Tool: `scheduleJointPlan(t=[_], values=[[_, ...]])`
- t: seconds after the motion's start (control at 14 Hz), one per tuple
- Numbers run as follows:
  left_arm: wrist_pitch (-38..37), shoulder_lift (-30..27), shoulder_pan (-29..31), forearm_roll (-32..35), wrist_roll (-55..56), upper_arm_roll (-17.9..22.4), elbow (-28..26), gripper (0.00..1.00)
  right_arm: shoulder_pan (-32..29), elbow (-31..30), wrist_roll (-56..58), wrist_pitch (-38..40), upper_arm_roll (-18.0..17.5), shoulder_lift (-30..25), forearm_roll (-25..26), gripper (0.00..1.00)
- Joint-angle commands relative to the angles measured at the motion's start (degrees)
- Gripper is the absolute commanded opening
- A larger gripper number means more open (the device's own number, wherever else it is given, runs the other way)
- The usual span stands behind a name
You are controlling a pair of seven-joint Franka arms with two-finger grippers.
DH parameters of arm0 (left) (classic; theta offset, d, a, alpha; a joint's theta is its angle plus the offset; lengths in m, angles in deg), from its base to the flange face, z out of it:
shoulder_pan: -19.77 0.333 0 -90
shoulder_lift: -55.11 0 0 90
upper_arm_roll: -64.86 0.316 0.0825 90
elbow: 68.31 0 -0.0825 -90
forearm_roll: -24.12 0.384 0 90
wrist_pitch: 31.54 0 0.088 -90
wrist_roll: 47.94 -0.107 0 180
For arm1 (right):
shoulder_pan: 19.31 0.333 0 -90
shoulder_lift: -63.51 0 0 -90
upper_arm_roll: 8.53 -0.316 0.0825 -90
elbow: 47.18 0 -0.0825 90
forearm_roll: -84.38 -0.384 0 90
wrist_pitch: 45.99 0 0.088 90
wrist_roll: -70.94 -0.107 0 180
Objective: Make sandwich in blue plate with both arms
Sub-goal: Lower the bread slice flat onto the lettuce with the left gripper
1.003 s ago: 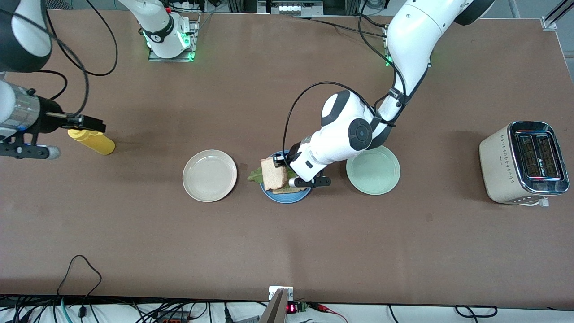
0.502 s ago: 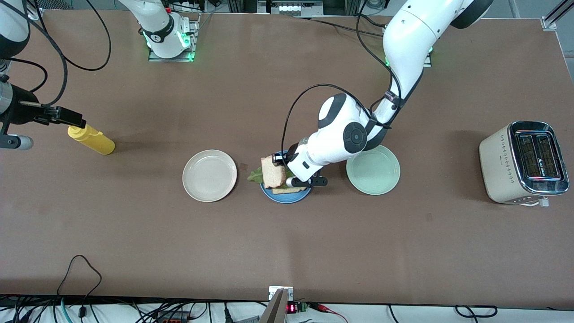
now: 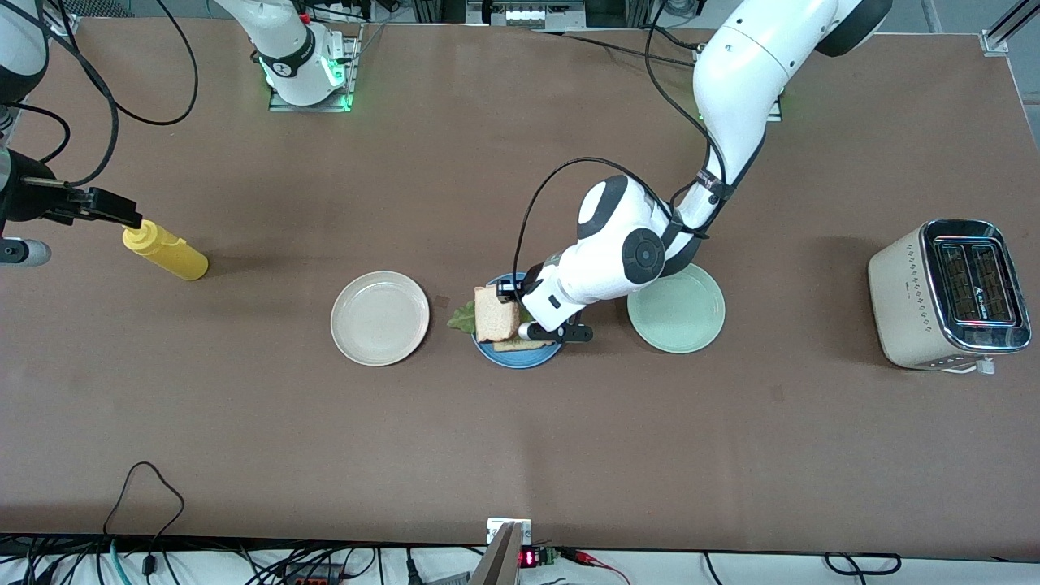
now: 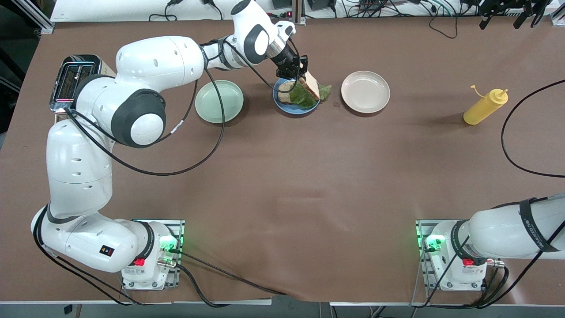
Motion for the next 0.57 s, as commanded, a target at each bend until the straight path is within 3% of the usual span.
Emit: scheduleJointPlan(t=[0.0,0.5], values=[[0.01,0.03,1.4,-1.59,-3.54,0.19,-1.42,0.1,-0.3,-0.78,0.49,0.82,-0.36,-2.01,0.1,1.0],[0.36,1.35,3.7,-1.59,-4.86,0.27,-2.66,0.28,-0.13,-1.22,1.28,0.38,-0.45,-2.1,0.1,1.0]])
